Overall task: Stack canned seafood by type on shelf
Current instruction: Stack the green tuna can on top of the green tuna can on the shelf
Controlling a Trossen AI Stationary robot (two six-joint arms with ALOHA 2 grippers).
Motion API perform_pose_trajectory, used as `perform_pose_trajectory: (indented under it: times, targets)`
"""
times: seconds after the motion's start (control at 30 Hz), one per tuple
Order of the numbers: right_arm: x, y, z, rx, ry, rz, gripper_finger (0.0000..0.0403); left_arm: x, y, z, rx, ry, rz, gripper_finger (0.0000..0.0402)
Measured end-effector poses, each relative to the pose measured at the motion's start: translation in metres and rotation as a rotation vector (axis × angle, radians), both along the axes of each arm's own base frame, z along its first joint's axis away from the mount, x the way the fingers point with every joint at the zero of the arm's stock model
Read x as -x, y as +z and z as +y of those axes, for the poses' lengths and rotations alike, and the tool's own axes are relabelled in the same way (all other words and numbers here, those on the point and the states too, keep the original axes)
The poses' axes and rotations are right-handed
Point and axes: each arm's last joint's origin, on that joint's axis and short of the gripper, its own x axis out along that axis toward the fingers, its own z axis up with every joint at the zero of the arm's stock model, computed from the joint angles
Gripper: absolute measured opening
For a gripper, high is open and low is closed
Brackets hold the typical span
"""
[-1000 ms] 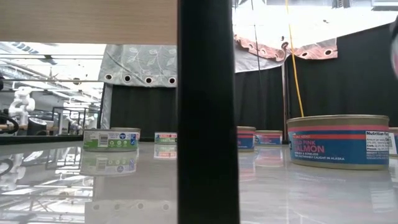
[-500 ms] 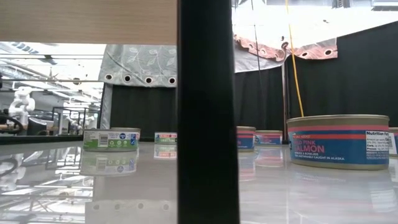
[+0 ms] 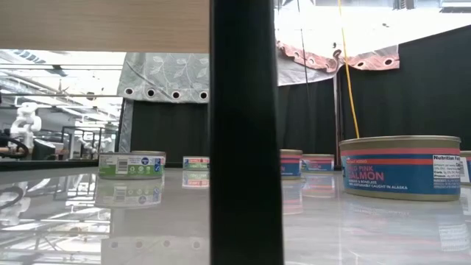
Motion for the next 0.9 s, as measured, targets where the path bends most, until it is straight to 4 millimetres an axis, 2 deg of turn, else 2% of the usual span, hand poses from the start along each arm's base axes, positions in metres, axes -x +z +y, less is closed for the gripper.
perform_pose_trajectory:
  times: [0.17, 0.33, 0.57, 0.77, 0.9]
  targets:
    - [-0.010, -0.001, 0.002, 0.076, -0.007, -0.054, 0.0134, 0.005, 0.003, -0.002, 0.011, -0.011, -0.010, 0.0306]
    - [-0.011, 0.002, 0.002, 0.130, -0.014, -0.090, 0.0134, 0.021, 0.013, 0.001, 0.028, -0.011, -0.050, 0.0306]
    - [-0.013, 0.014, 0.007, 0.316, 0.012, -0.129, 0.0134, 0.070, 0.028, 0.017, 0.048, 0.126, -0.057, 0.0306]
    - [-0.037, 0.048, 0.013, 0.506, -0.015, -0.194, 0.0134, 0.108, 0.031, 0.027, 0.168, 0.228, -0.043, 0.0306]
    - [-0.064, 0.058, 0.020, 0.625, -0.004, -0.121, 0.0134, 0.122, 0.033, 0.029, 0.232, 0.228, -0.057, 0.0306]
